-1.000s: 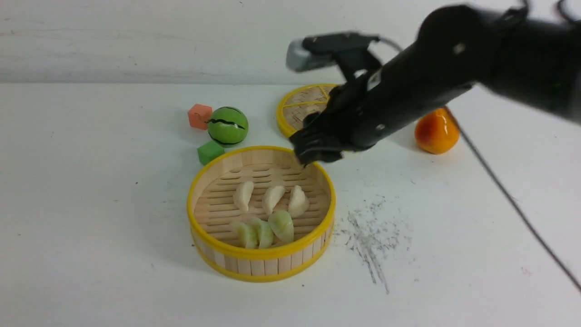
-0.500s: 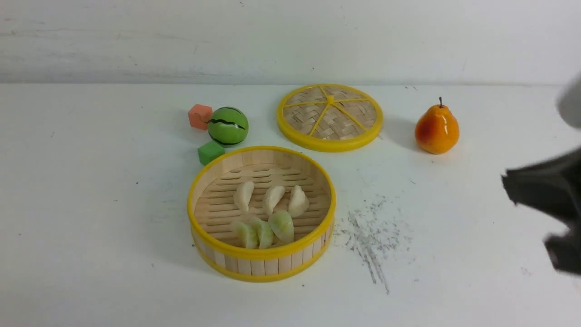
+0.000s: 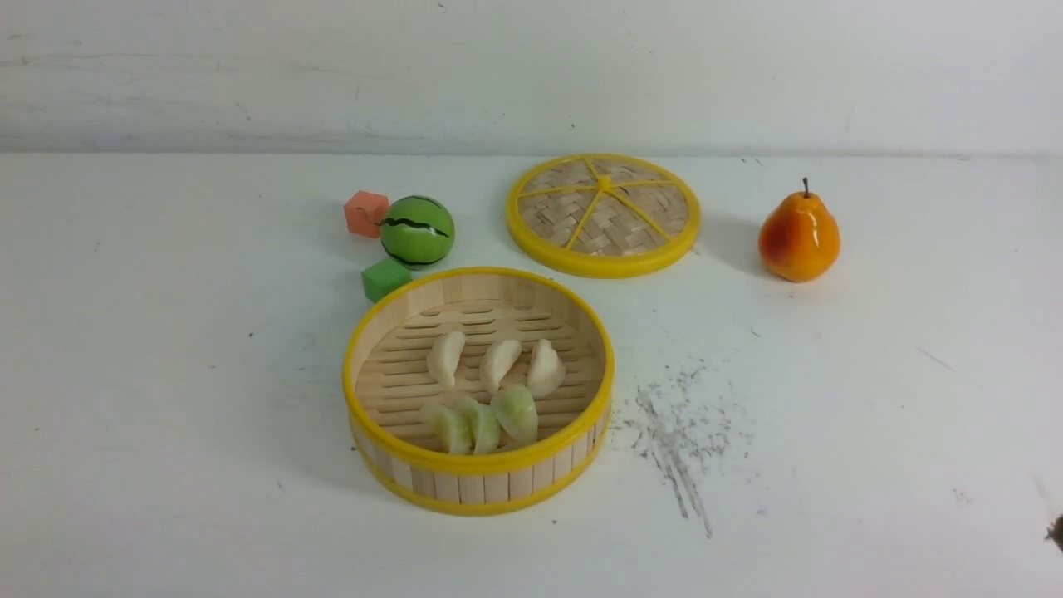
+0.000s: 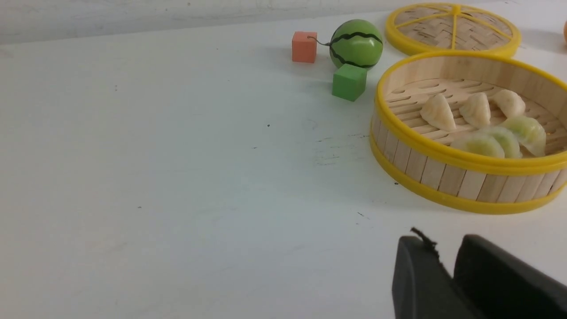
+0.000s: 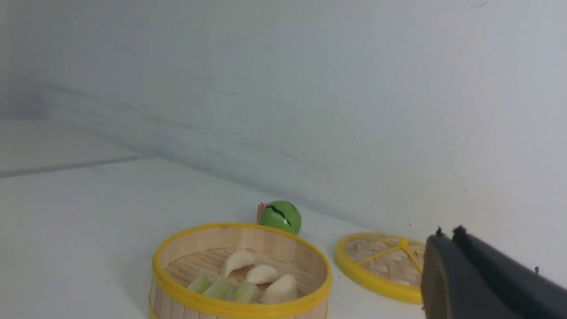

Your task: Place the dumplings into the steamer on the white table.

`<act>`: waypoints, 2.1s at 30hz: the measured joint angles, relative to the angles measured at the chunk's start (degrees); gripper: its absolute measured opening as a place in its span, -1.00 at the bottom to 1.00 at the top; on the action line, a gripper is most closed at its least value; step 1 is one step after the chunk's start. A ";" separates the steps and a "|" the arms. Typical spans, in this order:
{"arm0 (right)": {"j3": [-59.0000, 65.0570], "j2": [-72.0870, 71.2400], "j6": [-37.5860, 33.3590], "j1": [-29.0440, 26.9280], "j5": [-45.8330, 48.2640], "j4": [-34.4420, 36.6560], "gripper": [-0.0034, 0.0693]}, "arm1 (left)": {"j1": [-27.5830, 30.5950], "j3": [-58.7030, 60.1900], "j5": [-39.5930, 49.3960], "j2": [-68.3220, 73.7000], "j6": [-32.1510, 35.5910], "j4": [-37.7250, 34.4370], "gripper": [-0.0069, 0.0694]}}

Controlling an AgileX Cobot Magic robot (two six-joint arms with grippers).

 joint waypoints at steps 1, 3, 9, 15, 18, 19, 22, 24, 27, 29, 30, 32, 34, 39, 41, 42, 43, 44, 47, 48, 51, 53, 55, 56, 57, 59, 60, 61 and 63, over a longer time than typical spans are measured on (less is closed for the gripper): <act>1.00 -2.07 0.00 0.00 0.36 0.00 -0.91 | 0.00 0.00 0.00 0.00 0.00 0.00 -0.47; 1.31 -4.23 -0.07 0.00 2.14 0.00 -0.91 | 0.00 0.00 0.00 0.00 0.00 0.00 -0.47; 1.49 -6.48 -5.48 -2.92 15.56 0.00 -0.91 | 0.00 0.00 0.00 0.00 0.00 0.05 -0.45; 1.49 -6.48 -1.62 -18.16 29.07 0.00 -0.91 | 0.00 0.00 0.00 0.00 0.00 0.05 -0.44; 1.49 -6.48 3.24 -24.28 33.28 0.73 -0.91 | 0.00 0.00 0.00 0.00 0.00 0.05 -0.44; 1.49 -6.48 4.82 -25.78 34.57 1.07 -0.91 | 0.00 0.00 0.00 0.00 0.00 0.05 -0.43; 1.24 -6.48 7.10 -27.83 36.19 1.94 -0.91 | 0.00 0.00 0.00 0.00 0.00 0.05 -0.43; 1.11 -6.48 7.16 -27.88 36.69 2.79 -0.91 | 0.00 0.00 0.00 0.00 0.00 0.05 -0.43; 1.05 -6.48 7.17 -27.88 37.06 3.47 -0.90 | 0.00 0.00 0.00 0.00 0.00 0.05 -0.43; 1.05 -6.48 7.23 -27.88 37.09 3.62 -0.90 | 0.00 0.00 0.00 0.00 0.00 0.05 -0.42; 1.05 -6.48 7.23 -27.88 37.11 3.67 -0.89 | 0.00 0.00 0.00 0.00 0.00 0.05 -0.42; 1.05 -6.48 7.23 -27.88 37.11 3.80 -0.89 | 0.00 0.00 0.00 0.00 0.00 0.05 -0.41; 1.05 -6.48 7.23 -27.88 37.11 3.80 -0.88 | 0.00 0.00 0.00 0.00 0.00 0.05 -0.41; 1.05 -6.48 7.23 -27.88 37.11 3.80 -0.87 | 0.00 0.00 0.00 0.00 0.00 0.05 -0.41; 1.05 -6.48 7.23 -27.88 37.11 3.80 -0.87 | 0.00 0.00 0.00 0.00 0.00 0.05 -0.41; 1.05 -6.48 7.23 -27.88 37.11 3.80 -0.86 | 0.00 0.00 0.00 0.00 0.00 0.05 -0.40; 1.05 -6.48 7.23 -27.88 37.11 3.80 -0.86 | 0.00 0.00 0.00 0.00 0.00 0.05 -0.40; 1.05 -6.48 7.23 -27.88 37.11 3.80 -0.86 | 0.00 0.00 0.00 0.00 0.00 0.05 -0.39; 1.05 -6.48 7.23 -27.88 37.11 3.80 -0.85 | 0.00 0.00 0.00 0.00 0.00 0.05 -0.39; 1.05 -6.48 7.23 -27.88 37.11 3.80 -0.85 | 0.00 0.00 0.00 0.00 0.00 0.05 -0.39; 1.05 -6.48 7.25 -27.88 37.11 3.82 -0.85 | 0.31 0.69 -0.47 -0.53 0.00 0.13 -0.39; 1.05 -6.48 7.25 -27.88 37.11 3.82 -0.85 | 2.21 2.02 -0.66 -1.89 0.00 -0.10 -0.39; 1.05 -6.48 7.25 -27.88 37.11 3.82 -0.84 | 5.11 3.15 -0.09 -2.76 0.00 -0.10 -0.39; 1.05 -6.48 7.32 -27.88 37.11 3.82 -0.84 | 7.19 3.90 0.01 -2.84 0.00 -0.10 -0.39; 1.05 -6.48 7.32 -27.90 37.11 3.82 -0.84 | 9.23 4.62 -0.11 -2.84 0.00 -0.25 -0.38; 1.05 -6.50 7.32 -27.90 37.16 3.82 -0.84 | 12.52 5.67 -2.10 -2.84 0.07 -1.29 -0.40; 1.05 -6.50 7.32 -27.90 37.16 3.82 -0.84 | 14.55 6.35 -3.90 -2.84 0.07 -2.74 -0.43; 1.05 -6.50 7.32 -27.90 37.16 3.82 -0.82 | 17.48 7.40 -7.68 -2.84 0.26 -5.64 -0.53; 1.05 -6.50 7.32 -27.90 37.16 3.82 -0.82 | 19.37 8.51 -11.71 -2.84 1.31 -8.72 -0.65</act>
